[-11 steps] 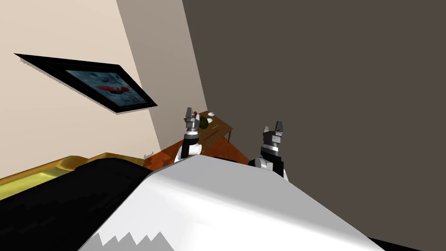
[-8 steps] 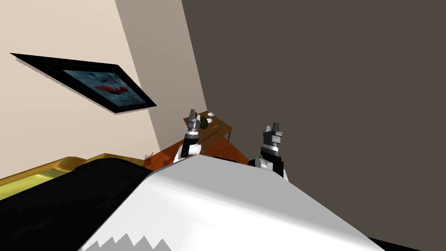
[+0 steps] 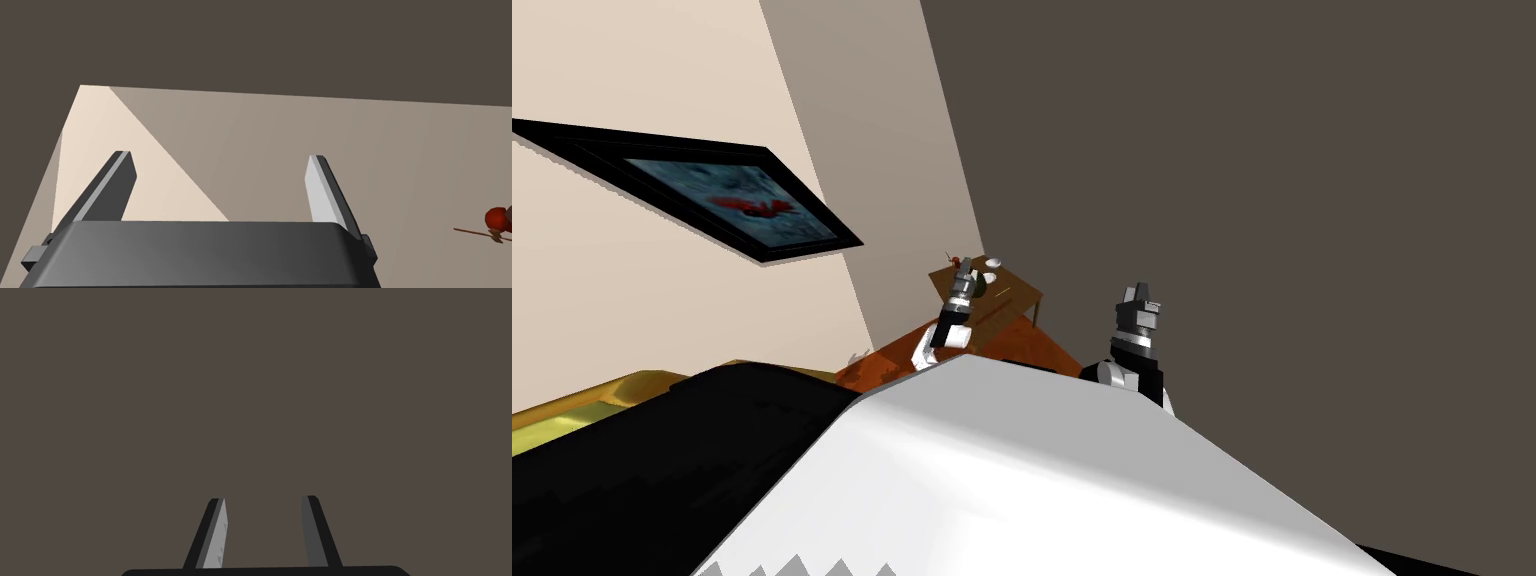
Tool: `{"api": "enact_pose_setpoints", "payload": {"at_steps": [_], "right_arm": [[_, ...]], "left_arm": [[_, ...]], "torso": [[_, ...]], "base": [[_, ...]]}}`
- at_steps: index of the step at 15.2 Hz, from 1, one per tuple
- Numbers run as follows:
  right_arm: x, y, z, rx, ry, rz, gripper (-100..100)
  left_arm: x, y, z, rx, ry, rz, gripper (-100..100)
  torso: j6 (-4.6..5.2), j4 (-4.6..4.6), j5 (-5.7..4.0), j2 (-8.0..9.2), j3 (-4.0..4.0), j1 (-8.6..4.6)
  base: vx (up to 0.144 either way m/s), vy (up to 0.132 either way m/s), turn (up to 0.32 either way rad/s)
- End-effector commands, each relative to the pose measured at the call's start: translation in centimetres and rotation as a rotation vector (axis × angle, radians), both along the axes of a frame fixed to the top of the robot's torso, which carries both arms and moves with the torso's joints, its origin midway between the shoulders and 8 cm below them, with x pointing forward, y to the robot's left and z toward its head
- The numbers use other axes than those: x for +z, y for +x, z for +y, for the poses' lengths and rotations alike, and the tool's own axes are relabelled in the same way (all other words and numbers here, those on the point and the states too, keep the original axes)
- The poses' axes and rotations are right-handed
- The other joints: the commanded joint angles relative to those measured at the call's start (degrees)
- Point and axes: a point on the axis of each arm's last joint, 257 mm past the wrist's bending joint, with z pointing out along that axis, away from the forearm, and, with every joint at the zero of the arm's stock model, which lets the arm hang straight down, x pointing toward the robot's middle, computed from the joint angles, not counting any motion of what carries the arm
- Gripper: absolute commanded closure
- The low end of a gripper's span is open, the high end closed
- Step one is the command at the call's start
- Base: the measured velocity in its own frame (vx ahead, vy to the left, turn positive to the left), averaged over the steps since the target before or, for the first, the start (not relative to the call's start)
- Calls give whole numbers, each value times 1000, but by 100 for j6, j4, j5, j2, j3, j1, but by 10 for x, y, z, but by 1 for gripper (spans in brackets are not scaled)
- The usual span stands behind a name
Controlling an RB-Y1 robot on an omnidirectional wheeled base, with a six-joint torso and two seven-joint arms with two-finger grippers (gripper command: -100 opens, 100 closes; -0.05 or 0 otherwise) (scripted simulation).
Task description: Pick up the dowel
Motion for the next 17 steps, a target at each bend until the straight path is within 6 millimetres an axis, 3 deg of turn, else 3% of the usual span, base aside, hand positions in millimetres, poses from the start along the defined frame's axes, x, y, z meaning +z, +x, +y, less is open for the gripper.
{"api": "enact_pose_setpoints", "payload": {"at_steps": [1, 4, 6, 9, 11, 14, 15, 16, 17], "right_arm": [[0, 0, 0, 0, 0, 0, 0], [0, 0, 0, 0, 0, 0, 0], [0, 0, 0, 0, 0, 0, 0], [0, 0, 0, 0, 0, 0, 0], [0, 0, 0, 0, 0, 0, 0], [0, 0, 0, 0, 0, 0, 0], [0, 0, 0, 0, 0, 0, 0], [0, 0, 0, 0, 0, 0, 0], [0, 0, 0, 0, 0, 0, 0]], "left_arm": [[-16, 9, 9, 3, -1, 46, -100], [-41, 30, 27, 14, -8, 130, -100], [-49, 31, 29, 18, -10, 145, -100], [-71, 51, 52, 40, -28, 222, -100], [-84, 53, 56, 48, -33, 251, -100], [-105, 71, 84, 83, -65, 327, -100], [-120, 71, 89, 93, -71, 357, -100], [-121, 71, 89, 94, -72, 359, -100], [-129, 79, 104, 114, -93, 393, -100]], "torso": [[0, 0, 0, 0, 0, 0], [-1, 0, 0, 1, 1, -1], [-1, 0, 0, 3, 1, -1], [-2, 1, 0, 5, 3, 1], [0, 0, 0, 1, 1, -1], [-1, 1, 0, 4, 2, -1], [0, 1, -1, 2, 1, -3], [-2, 0, -1, 2, 1, -3], [-2, 0, -1, 3, 2, -1]], "base": [[23, -18, -35], [21, -21, -47], [13, -15, -25], [17, -16, -48], [18, -18, -31], [16, -23, -49], [21, -26, -56], [17, -17, -15], [16, -21, -40]]}}
